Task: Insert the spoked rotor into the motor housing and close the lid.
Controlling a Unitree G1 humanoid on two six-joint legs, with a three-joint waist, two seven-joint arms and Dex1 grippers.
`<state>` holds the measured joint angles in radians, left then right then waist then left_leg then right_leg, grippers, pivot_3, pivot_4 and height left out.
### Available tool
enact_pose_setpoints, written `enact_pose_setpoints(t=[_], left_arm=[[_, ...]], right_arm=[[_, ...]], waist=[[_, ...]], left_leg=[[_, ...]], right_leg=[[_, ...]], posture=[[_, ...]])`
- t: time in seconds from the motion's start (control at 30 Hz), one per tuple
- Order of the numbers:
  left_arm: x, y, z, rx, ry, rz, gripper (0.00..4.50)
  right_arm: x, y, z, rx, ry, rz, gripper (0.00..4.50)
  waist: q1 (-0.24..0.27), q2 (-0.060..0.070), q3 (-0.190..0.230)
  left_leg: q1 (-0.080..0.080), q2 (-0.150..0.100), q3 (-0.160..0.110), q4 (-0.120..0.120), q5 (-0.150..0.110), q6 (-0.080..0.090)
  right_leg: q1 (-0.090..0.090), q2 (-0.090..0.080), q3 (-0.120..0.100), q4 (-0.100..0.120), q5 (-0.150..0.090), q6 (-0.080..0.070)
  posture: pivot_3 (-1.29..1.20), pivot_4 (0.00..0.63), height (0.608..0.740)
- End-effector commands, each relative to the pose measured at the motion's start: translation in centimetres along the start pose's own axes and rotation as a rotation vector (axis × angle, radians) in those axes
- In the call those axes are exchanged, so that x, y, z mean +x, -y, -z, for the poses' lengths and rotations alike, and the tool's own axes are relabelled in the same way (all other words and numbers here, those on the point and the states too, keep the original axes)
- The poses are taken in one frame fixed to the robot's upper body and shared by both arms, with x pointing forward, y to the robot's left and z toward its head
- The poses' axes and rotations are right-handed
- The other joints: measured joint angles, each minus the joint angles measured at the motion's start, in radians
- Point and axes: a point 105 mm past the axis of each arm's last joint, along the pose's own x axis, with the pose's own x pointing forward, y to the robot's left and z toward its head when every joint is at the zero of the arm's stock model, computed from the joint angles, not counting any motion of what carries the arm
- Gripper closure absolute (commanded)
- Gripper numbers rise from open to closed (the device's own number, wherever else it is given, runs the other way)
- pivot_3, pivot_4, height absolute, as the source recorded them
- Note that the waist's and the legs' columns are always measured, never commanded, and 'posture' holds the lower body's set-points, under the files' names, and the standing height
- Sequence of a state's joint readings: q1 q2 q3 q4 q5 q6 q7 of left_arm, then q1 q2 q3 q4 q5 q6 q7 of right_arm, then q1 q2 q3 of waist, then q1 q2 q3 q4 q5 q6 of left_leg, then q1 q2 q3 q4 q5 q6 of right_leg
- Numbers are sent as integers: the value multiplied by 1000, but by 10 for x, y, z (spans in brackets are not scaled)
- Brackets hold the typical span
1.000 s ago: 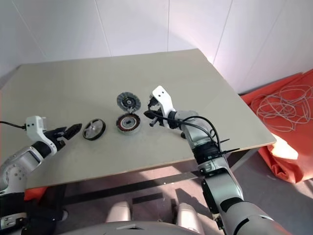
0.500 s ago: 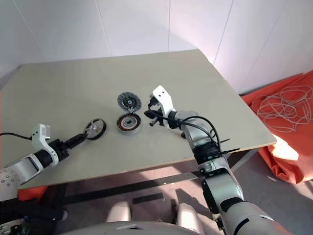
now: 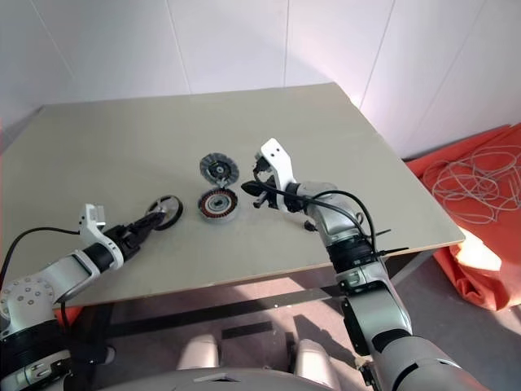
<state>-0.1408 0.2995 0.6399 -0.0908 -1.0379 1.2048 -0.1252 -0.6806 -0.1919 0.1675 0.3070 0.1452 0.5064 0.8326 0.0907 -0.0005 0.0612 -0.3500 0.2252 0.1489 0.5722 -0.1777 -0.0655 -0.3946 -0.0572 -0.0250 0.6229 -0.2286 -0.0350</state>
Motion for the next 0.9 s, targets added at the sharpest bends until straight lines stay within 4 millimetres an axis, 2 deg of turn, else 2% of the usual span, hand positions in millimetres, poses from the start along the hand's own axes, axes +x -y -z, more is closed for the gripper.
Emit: enact_pose_setpoints(t=[0.03,0.23,0.4,0.53,0.73,0.87,0.9], left_arm=[[7,14,10,-60,-25,73,0],[13,17,13,-201,19,115,0],[16,0,7,-331,124,64,0],[15,-6,4,-416,194,54,0],[20,2,10,-452,204,58,0],[21,-1,2,-446,250,24,0],[21,-3,0,-439,265,8,205]], right_arm=[[-3,-2,-15,-23,52,-9,4467],[-9,-3,-14,-22,48,-29,4467],[-19,-1,-10,-24,33,-41,4467],[-26,8,-6,-21,12,-7,4467],[-27,11,-5,-20,10,5,4467],[-26,11,-6,-20,11,10,4467],[-26,11,-6,-20,11,12,4491]], waist=[[5,0,0],[8,0,0],[9,0,0],[9,0,0],[6,0,0],[9,0,0],[9,0,0]], left_leg=[[0,0,0,0,0,0],[0,0,0,1,0,0],[1,-1,0,0,0,1],[4,0,-1,0,0,0],[5,0,-1,0,0,0],[5,-1,-1,0,0,0],[5,0,-1,0,0,0]], right_leg=[[0,0,0,0,0,0],[1,0,0,-1,0,1],[3,0,0,-2,0,1],[6,0,0,-2,-4,8],[6,0,0,-2,-3,10],[7,0,0,-3,-3,10],[7,0,0,-3,-3,10]], posture=[[0,0,740],[0,0,740],[0,0,740],[0,0,740],[0,0,740],[0,0,740],[0,0,740]])
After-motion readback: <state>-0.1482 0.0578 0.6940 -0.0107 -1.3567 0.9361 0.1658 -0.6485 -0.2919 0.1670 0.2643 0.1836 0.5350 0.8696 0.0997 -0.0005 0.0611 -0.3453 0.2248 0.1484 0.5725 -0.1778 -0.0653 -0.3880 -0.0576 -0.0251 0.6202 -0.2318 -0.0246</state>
